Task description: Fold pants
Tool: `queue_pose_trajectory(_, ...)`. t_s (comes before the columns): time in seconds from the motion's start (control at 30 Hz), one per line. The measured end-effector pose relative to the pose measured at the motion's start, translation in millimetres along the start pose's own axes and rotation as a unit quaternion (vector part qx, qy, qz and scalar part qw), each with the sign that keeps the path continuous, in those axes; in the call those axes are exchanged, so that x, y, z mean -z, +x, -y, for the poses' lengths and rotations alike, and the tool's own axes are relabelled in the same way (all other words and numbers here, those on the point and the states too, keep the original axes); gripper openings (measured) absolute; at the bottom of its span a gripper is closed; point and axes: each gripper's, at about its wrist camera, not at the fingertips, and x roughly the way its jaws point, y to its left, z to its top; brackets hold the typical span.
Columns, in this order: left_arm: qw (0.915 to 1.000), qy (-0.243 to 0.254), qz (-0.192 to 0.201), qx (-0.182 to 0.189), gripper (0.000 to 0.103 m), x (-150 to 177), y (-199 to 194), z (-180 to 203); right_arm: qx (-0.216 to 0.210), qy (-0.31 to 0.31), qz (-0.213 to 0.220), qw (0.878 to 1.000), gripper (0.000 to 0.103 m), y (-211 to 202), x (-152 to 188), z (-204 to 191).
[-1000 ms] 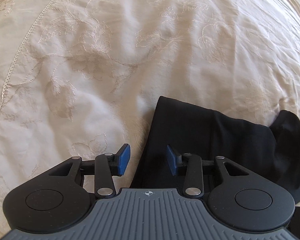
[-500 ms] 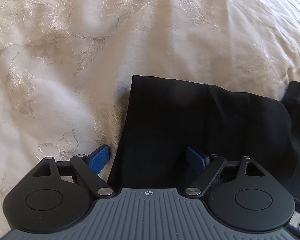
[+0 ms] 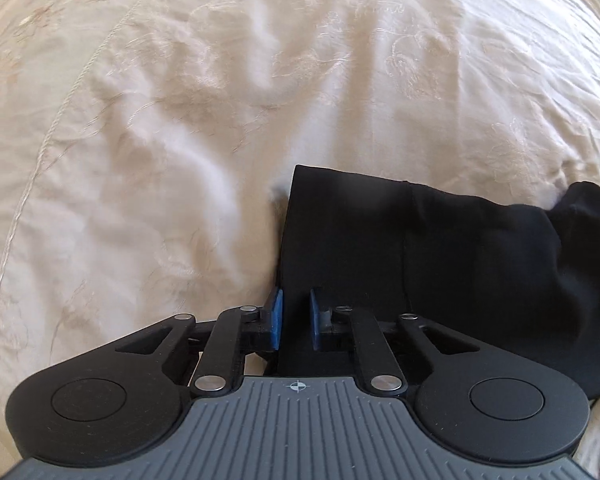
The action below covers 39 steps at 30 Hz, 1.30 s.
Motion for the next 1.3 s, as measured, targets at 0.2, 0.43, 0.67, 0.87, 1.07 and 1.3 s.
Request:
queue_pose_trajectory(0.2, 0.9994, -0.032, -0.001, -0.011, 0.008, 30, 0, -23, 0.013, 0.050, 0.015, 0.999, 0.031, 6, -33, 39)
queue_pose_trajectory(0.43, 0.9980, -0.061, -0.007, -0.014, 0.007, 16, 6, -29, -0.006, 0.100, -0.074, 0.992, 0.040, 60, -57, 72)
queue_pose_trajectory(0.67, 0.9971, -0.075, -0.009, 0.002, 0.007, 15, 10, -37, -0.033, 0.106, -0.093, 0.989, 0.038, 89, -52, 73)
queue_pose_trajectory(0.87, 0.9978, -0.050, 0.036, -0.025, 0.006, 0, -7, -33, -0.034, 0.080, -0.041, 0.995, 0.008, 82, -72, 70)
queue_pose_trajectory(1.07, 0.9982, -0.047, -0.001, -0.038, 0.006, -9, 11, -40, -0.009, 0.082, -0.066, 0.994, 0.009, 124, -87, 74)
queue_pose_trajectory(1.3, 0.9961, -0.078, -0.013, -0.039, 0.007, 0, -9, -54, 0.052, 0.012, 0.009, 0.999, 0.027, 85, -81, 49)
